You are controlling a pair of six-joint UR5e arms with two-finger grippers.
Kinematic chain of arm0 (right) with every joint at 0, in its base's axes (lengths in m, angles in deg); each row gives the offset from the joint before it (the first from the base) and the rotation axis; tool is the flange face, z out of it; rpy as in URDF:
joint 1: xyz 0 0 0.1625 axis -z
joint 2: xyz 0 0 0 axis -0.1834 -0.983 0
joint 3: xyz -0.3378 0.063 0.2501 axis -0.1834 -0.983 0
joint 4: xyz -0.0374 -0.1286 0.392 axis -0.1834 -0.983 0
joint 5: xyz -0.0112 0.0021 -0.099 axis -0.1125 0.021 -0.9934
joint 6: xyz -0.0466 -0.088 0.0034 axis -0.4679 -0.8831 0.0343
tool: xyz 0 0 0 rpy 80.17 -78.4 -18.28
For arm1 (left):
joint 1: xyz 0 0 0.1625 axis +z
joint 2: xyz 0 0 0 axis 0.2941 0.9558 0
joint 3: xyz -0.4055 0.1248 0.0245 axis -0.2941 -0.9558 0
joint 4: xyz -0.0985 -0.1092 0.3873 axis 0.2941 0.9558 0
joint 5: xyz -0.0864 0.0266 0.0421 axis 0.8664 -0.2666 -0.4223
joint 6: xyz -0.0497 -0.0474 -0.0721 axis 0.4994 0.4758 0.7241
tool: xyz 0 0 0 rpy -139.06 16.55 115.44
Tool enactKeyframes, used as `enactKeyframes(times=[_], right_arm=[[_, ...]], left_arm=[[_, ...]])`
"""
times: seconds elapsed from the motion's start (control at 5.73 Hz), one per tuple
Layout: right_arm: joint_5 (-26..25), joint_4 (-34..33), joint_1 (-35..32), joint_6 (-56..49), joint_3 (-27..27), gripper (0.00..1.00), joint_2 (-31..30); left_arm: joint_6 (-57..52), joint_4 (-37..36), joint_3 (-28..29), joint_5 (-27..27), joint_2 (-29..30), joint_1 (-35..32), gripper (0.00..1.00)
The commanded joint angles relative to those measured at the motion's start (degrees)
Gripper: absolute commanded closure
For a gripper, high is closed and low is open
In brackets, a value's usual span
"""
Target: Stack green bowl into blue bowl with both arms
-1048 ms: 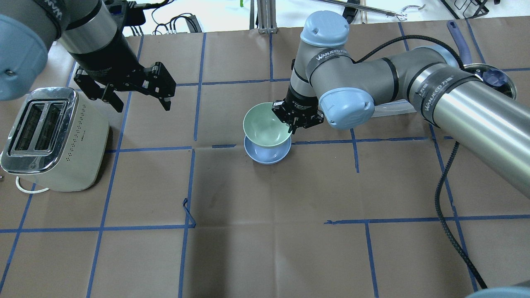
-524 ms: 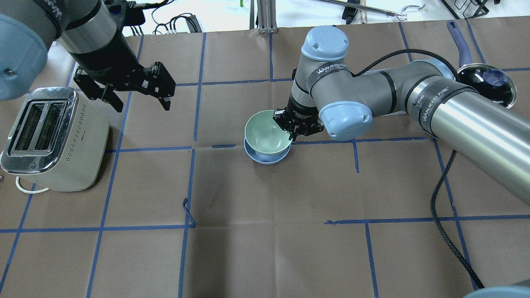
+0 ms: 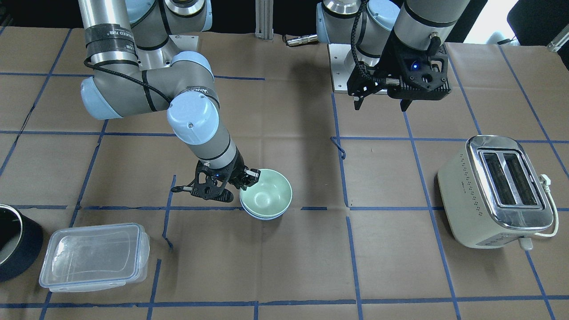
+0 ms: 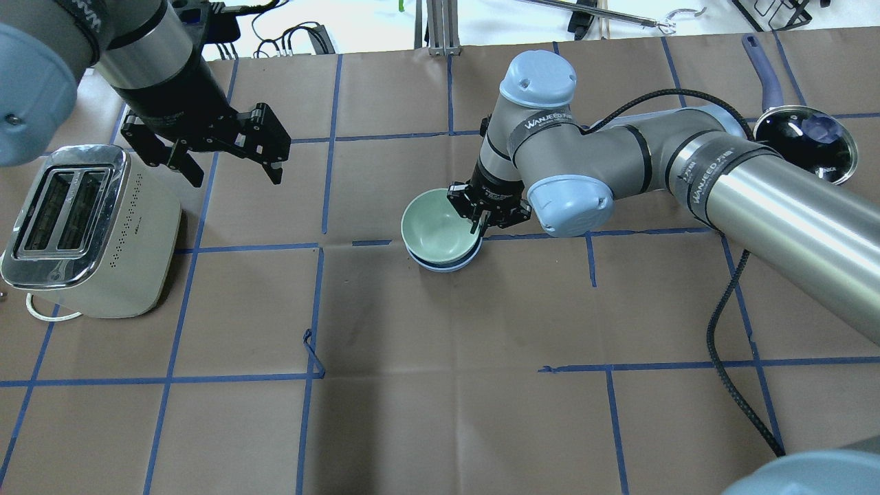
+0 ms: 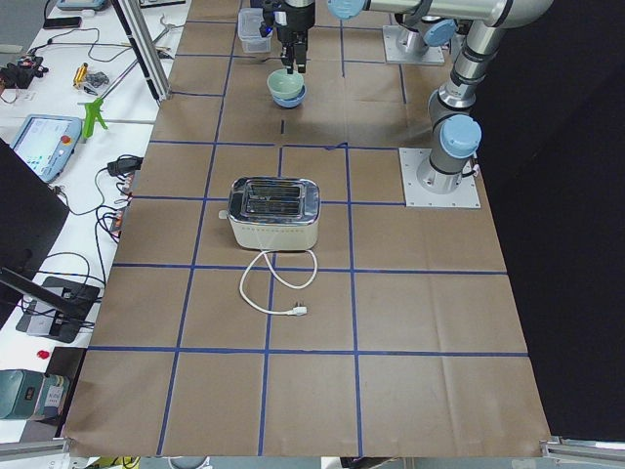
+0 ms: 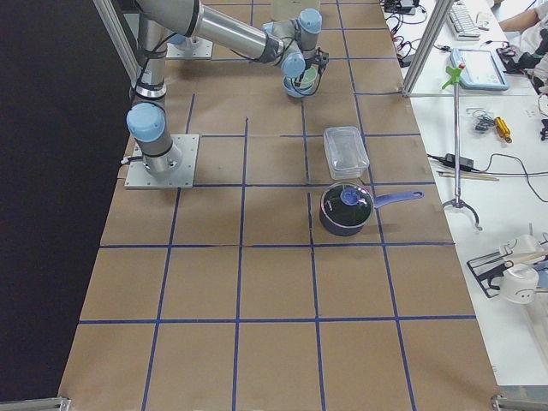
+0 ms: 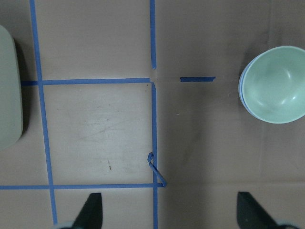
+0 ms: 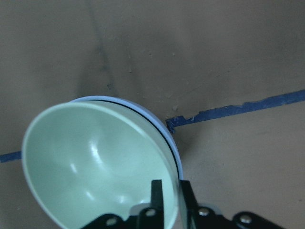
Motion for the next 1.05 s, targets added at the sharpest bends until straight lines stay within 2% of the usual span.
enactKeyframes(times=[0.0,0.17,0.35,0.52,0.7,0.87], right_arm=[[-0.05,0.96,0.96,-0.30,-1.39,0.00,-0.96],[-0.40,8.80,1.49,-0.30,-6.01,0.00,-3.84],[-1.63,21.93,2.28,-0.56,-12.24,0.00,-7.27],[-4.16,31.55,3.94,-2.91,-15.61,0.00,-11.13],[-9.49,36.51,6.22,-8.33,-15.81,0.00,-15.00],[-10.42,40.31,8.59,-10.47,-15.64,0.00,-17.99]], left_arm=[[0.00,0.00,0.02,0.00,-0.05,0.02,0.02],[0.00,0.00,0.02,0.00,-0.05,0.02,0.02],[0.00,-0.08,0.02,0.00,-0.05,0.02,0.02],[0.00,-0.26,0.02,0.17,0.30,0.02,0.02],[0.17,-0.26,0.02,2.44,0.13,0.02,0.02],[0.17,-0.26,0.02,2.81,-0.14,0.02,0.02]])
